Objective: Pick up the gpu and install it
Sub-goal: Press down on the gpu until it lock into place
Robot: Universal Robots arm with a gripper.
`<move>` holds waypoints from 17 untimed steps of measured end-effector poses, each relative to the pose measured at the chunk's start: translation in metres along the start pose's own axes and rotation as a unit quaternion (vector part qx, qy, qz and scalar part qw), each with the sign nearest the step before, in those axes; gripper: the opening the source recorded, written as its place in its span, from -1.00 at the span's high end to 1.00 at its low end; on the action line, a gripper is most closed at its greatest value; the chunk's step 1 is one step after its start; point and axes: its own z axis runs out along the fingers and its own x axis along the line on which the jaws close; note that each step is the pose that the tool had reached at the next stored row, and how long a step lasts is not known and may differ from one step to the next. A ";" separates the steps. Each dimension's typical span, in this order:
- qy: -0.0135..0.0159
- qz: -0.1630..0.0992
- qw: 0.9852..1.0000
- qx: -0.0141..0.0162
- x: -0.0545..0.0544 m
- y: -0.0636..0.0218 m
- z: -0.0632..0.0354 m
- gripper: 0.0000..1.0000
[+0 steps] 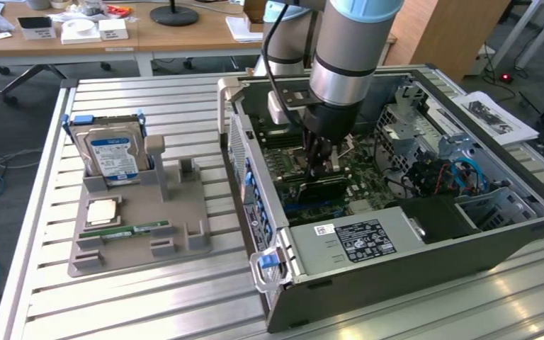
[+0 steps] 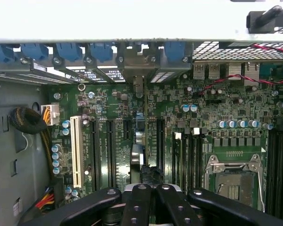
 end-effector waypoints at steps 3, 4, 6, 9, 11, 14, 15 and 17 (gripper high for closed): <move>0.000 0.000 1.000 0.000 0.000 0.0001 0.0002 0.79; 0.000 0.000 1.000 0.000 0.000 0.0001 0.0003 0.79; 0.000 0.000 1.000 0.000 0.000 0.0001 0.0006 0.79; 0.000 0.000 1.000 0.000 0.000 0.0003 0.0008 0.79; 0.000 0.000 1.000 0.000 0.000 0.0003 0.0008 0.79; -0.001 0.000 1.000 0.000 0.000 0.0004 0.0025 0.79; -0.001 0.000 1.000 0.000 0.000 0.0005 0.0023 0.79; 0.000 0.000 1.000 0.000 0.000 0.0005 0.0021 0.79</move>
